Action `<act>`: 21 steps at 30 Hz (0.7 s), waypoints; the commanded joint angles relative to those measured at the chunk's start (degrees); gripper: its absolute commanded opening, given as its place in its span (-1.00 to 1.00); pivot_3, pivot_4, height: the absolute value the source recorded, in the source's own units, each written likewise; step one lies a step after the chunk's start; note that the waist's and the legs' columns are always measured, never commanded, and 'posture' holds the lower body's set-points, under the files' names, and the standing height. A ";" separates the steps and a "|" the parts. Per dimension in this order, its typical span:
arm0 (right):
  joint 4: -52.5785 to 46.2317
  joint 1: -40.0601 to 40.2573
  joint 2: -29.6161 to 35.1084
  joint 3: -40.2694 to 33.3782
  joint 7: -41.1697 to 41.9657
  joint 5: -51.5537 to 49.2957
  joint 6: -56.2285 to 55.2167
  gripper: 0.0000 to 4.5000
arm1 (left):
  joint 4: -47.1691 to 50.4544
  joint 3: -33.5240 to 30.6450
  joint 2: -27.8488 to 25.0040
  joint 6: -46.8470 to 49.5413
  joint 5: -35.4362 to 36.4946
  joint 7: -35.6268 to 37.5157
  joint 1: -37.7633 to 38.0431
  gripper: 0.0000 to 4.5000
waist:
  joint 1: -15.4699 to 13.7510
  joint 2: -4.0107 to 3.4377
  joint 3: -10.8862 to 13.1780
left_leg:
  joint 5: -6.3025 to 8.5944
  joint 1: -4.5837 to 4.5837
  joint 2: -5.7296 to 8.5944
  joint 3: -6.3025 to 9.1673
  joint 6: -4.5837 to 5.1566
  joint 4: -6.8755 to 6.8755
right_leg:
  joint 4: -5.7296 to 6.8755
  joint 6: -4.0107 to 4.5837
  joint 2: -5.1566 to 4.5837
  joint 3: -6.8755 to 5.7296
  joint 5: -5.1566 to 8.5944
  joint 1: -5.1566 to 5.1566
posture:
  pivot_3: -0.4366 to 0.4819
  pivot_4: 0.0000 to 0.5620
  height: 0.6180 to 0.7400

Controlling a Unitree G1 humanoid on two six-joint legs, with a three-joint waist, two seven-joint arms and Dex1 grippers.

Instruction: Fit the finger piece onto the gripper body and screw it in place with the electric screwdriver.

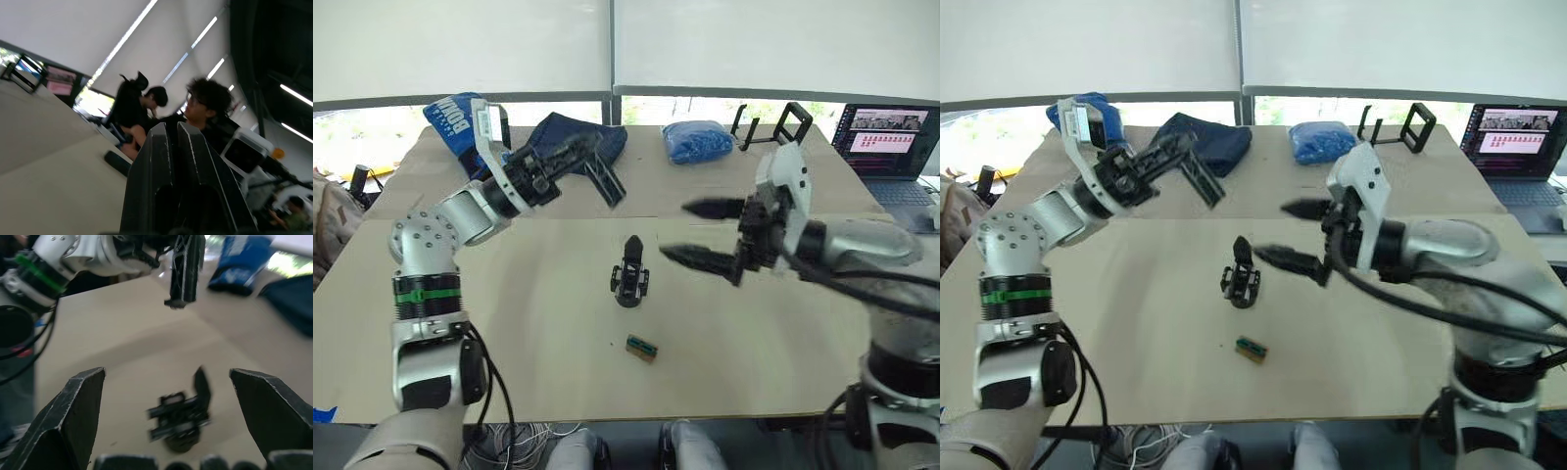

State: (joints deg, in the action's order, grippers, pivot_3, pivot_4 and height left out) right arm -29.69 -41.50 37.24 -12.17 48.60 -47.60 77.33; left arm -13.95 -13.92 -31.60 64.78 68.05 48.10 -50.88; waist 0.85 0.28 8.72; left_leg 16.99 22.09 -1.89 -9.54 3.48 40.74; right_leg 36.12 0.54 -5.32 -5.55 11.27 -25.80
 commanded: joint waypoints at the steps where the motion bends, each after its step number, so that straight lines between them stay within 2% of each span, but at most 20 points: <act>1: 4.24 -5.93 -0.29 -1.09 -1.53 -6.39 11.64 0.98 | 3.33 5.17 -2.42 3.23 -1.59 9.40 -1.06 -1.00 | 0.00 0.01 0.00 | 0.00 -0.01 0.00 0.00 0.00 0.01 | 0.03 0.00 0.00 0.01 0.00 0.00 | -0.05 -0.47 1.00; 5: 5.19 -7.27 -2.53 1.26 -4.48 -10.52 15.13 0.98 | 8.01 10.94 -3.26 0.13 -6.95 14.60 0.47 -1.00 | -0.07 0.00 0.00 | 0.00 0.00 -0.03 0.02 -0.01 -0.01 | 0.03 0.03 0.01 0.01 -0.01 -0.02 | -0.05 -0.47 1.00; 9: 6.73 -5.64 -6.19 5.42 -11.71 -13.84 15.17 0.98 | 14.89 16.10 -2.95 -0.85 -9.61 18.05 3.38 -1.00 | -0.01 0.01 0.00 | 0.00 0.03 0.01 -0.01 -0.01 -0.03 | 0.00 0.03 -0.03 0.04 -0.01 -0.04 | -0.05 -0.47 1.00; 21: 12.73 -4.53 -8.15 7.05 -28.40 -30.94 15.17 0.98 | 16.33 15.82 -0.26 -0.58 -10.50 17.27 3.67 -1.00 | -0.03 0.01 0.00 | -0.01 0.19 -0.02 -0.02 0.00 0.03 | 0.07 0.07 -0.05 0.06 -0.04 -0.23 | -0.05 -0.47 1.00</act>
State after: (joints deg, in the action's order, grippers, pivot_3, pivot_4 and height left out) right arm -16.67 -46.05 29.71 -4.40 22.28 -75.49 92.08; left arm 0.82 3.39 -31.96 64.23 56.76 65.08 -46.59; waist 0.82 0.29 8.72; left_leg 16.99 22.29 -1.90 -9.56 3.48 40.77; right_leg 36.20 0.61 -5.37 -5.49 11.23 -26.03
